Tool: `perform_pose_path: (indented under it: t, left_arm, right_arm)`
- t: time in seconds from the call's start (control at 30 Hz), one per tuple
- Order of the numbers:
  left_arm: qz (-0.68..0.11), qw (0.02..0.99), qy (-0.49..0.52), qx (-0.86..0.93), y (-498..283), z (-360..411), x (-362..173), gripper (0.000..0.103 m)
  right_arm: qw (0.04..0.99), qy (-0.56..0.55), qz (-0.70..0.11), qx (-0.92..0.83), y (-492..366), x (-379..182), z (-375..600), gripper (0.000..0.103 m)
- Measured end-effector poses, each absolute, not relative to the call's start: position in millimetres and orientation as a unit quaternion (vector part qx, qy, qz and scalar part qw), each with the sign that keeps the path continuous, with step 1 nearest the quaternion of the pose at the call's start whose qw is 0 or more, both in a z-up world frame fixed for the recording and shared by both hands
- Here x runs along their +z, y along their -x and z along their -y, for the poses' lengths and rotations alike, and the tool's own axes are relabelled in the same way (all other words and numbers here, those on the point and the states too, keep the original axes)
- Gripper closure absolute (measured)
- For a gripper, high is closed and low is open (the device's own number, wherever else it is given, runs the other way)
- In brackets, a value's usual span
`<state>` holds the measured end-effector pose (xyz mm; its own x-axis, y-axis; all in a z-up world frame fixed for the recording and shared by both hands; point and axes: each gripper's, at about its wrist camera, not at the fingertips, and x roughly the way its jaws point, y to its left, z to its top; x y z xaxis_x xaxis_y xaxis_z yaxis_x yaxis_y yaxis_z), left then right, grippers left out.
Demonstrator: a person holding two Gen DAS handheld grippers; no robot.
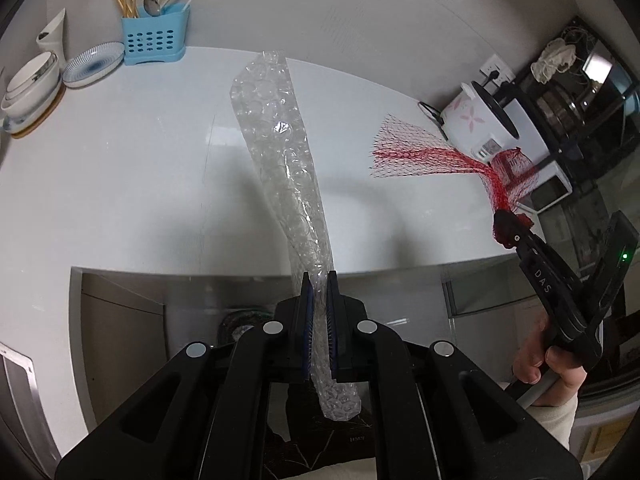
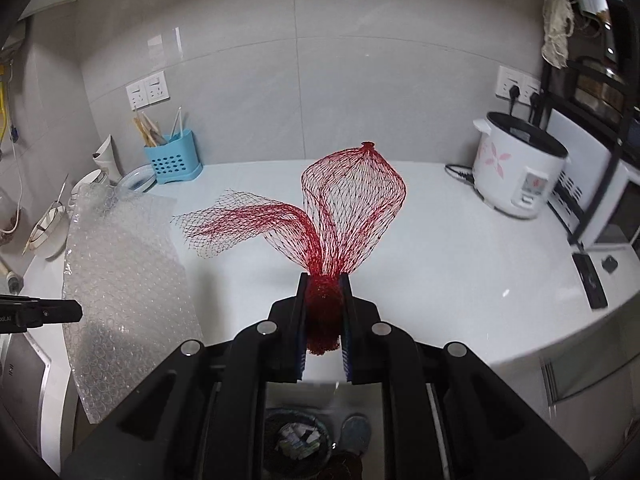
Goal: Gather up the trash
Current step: 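Lift the bubble wrap and red net and carry them down over the wastebasket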
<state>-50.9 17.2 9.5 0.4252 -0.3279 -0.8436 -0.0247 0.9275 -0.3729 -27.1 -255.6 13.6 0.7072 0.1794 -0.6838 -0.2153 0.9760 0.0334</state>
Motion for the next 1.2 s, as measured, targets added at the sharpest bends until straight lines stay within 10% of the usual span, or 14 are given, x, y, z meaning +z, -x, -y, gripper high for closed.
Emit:
perform_pose_path:
  t: [0.6, 1.2]
  left_arm:
    - [-0.541, 0.832, 0.096, -0.073, 152.7, -8.8, -26.4, 0.098]
    - [-0.598, 0.795, 0.100, 0.000, 166.1, 30.9, -213.4, 0.098]
  right_arm:
    - [0.894, 0.029, -0.432, 0.112, 139.0, -43.3, 256.9, 0.091]
    - [0.825, 0.074, -0.533, 0.172, 124.9, -221.2, 263.3, 0.091]
